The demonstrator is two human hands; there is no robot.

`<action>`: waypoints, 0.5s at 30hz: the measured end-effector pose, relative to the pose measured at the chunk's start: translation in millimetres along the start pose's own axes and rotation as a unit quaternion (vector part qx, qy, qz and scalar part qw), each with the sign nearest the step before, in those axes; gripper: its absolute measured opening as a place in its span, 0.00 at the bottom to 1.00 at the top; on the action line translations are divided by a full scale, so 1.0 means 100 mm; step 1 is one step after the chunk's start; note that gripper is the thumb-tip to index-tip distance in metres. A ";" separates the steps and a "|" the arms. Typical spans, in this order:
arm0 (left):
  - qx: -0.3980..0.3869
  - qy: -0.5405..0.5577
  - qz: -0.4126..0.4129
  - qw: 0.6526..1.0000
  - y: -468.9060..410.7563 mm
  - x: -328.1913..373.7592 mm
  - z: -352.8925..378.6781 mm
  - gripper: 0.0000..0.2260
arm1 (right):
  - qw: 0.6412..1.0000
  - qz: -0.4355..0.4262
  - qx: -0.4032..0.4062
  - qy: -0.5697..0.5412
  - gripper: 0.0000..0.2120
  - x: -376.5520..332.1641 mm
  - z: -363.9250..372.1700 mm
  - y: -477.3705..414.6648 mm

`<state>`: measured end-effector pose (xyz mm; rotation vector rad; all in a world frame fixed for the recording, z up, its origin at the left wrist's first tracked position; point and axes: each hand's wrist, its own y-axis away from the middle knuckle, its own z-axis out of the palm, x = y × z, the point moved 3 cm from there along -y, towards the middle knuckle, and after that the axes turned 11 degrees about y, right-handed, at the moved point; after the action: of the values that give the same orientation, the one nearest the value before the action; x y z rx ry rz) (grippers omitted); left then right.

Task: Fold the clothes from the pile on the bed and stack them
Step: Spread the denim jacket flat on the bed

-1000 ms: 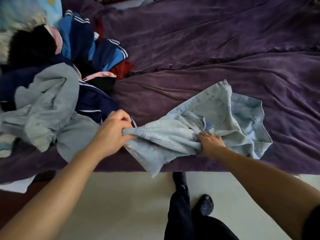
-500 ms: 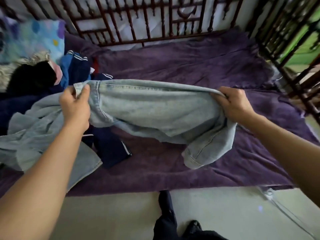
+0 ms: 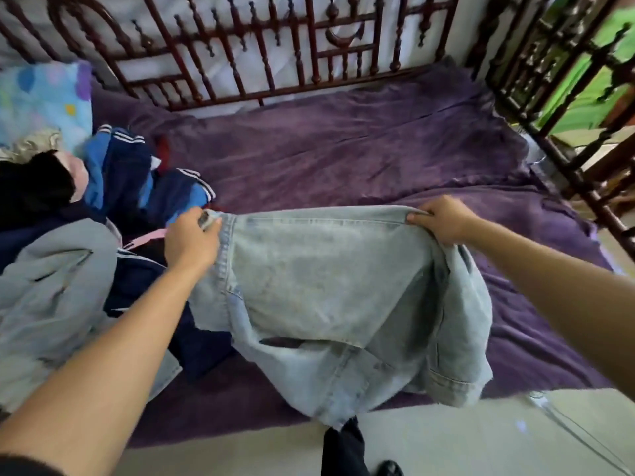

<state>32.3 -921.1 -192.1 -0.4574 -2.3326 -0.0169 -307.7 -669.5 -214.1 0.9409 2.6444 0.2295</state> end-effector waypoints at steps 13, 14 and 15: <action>-0.198 -0.163 -0.026 0.966 -0.67 -0.47 2.35 0.13 | 0.985 0.164 -0.008 0.046 0.10 0.79 1.62 -0.82; -0.209 -0.176 0.010 0.962 -0.63 -0.38 2.50 0.13 | 0.980 0.189 -0.032 0.051 0.13 0.95 1.75 -0.64; -0.220 -0.193 0.049 0.955 -0.56 -0.28 2.65 0.14 | 0.973 0.214 -0.064 0.065 0.17 1.10 1.87 -0.44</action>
<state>-147.3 -943.8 -395.8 -0.8614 -2.6884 -0.4454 -347.6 -624.7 -427.8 1.4858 2.4704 0.5715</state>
